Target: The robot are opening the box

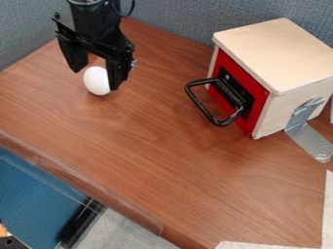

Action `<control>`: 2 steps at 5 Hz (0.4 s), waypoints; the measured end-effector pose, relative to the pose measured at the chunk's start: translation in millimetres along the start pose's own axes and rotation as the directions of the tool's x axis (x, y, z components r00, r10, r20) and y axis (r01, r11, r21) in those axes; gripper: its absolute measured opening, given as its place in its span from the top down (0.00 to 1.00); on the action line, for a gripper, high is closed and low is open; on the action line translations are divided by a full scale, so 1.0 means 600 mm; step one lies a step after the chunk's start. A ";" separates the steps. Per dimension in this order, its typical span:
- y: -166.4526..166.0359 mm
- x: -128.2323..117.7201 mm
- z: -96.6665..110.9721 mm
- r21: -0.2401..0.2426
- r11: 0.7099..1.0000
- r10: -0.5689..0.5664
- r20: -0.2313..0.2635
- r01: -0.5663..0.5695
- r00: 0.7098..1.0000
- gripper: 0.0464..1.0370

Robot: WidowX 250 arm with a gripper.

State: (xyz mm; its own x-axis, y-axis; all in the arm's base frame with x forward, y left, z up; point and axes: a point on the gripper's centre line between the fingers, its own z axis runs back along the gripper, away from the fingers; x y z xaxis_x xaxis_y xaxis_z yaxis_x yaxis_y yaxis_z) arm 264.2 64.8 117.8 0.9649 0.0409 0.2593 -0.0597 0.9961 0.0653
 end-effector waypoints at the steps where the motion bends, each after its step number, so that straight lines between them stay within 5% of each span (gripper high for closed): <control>1: -0.002 -0.003 -0.009 -0.008 1.000 0.013 -0.016 -0.013 1.000 0.04; 2: -0.051 0.004 -0.020 -0.055 0.997 0.060 0.029 -0.058 0.998 0.04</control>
State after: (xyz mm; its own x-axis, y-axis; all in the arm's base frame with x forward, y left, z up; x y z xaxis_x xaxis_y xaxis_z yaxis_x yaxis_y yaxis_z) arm 271.5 35.6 104.8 0.9518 0.0984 0.2906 -0.1019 0.9948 -0.0032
